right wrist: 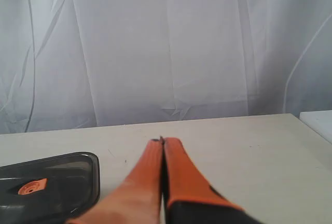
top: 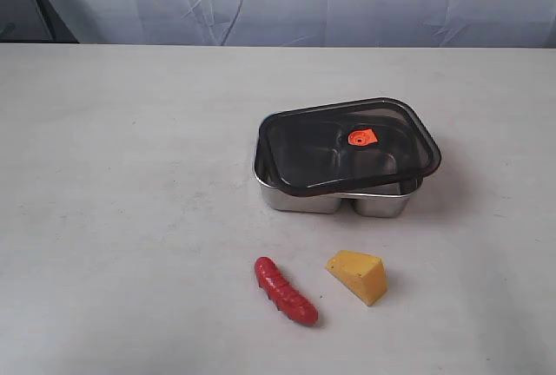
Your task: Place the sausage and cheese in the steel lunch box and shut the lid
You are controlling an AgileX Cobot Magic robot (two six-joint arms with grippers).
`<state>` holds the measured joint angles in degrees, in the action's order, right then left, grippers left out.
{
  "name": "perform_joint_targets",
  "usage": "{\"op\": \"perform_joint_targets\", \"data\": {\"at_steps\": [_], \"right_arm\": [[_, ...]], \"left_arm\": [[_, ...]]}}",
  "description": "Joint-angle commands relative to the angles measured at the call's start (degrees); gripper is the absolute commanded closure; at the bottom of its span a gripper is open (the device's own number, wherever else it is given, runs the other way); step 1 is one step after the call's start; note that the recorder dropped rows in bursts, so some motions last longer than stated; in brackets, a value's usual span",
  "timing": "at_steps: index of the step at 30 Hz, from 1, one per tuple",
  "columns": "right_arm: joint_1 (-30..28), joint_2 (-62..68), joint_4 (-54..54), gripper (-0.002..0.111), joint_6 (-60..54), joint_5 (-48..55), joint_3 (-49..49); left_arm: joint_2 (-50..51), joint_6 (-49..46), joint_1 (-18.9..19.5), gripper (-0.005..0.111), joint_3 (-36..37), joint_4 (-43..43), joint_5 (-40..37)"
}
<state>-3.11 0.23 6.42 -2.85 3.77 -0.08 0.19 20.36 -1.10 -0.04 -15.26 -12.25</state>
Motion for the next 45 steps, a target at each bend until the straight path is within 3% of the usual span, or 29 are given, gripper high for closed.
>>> {"op": "perform_joint_targets", "data": {"at_steps": [1, 9, 13, 15, 16, 19, 25, 31, 34, 37, 45], "right_arm": [[0.19, -0.23, -0.32, 0.109, -0.12, -0.34, 0.08], [0.19, -0.23, -0.32, 0.109, -0.12, -0.52, 0.08], [0.19, -0.23, 1.61, 0.109, 1.08, -10.10, 0.08], [0.19, -0.23, 6.99, 0.109, 7.88, -14.68, 0.08], [0.19, -0.23, 14.15, 0.109, 18.35, -18.89, 0.08], [0.19, -0.23, 20.76, 0.109, 31.23, -21.26, 0.08], [0.19, -0.23, 21.12, 0.109, 39.57, -23.23, 0.08], [0.19, 4.06, 13.22, 0.109, 29.55, -16.65, -13.20], [0.19, 18.97, 12.93, 0.109, 12.24, -6.04, -28.39], [0.19, 31.76, 12.93, 0.109, 2.22, 4.65, -39.56], [0.19, 57.26, 11.62, 0.109, -0.15, 20.91, -53.10]], "left_arm": [[-0.19, 0.25, -0.34, 0.106, 0.04, 0.26, 0.24], [-0.19, 0.25, -0.34, 0.106, 0.04, 0.26, 0.93], [-0.19, 0.25, -0.34, 0.106, 0.04, 0.16, 3.12], [-0.19, 0.25, -0.34, 0.106, 0.04, 0.16, 3.12], [-0.19, 0.25, -0.34, 0.106, 0.04, 0.16, 3.12], [-0.19, 0.25, -0.34, 0.106, 0.04, 0.16, 3.44], [-0.19, 0.25, -0.34, 0.106, 0.04, 2.61, 3.41], [-0.19, 0.25, -0.34, 0.106, 0.04, 5.73, 3.30], [-0.19, 0.25, -0.34, 0.106, 0.04, 5.73, 3.30], [-0.19, 0.25, -0.34, 0.106, 0.04, 5.72, 3.54], [-0.19, 0.25, -0.34, 0.106, 0.04, 5.72, 3.82]]}}
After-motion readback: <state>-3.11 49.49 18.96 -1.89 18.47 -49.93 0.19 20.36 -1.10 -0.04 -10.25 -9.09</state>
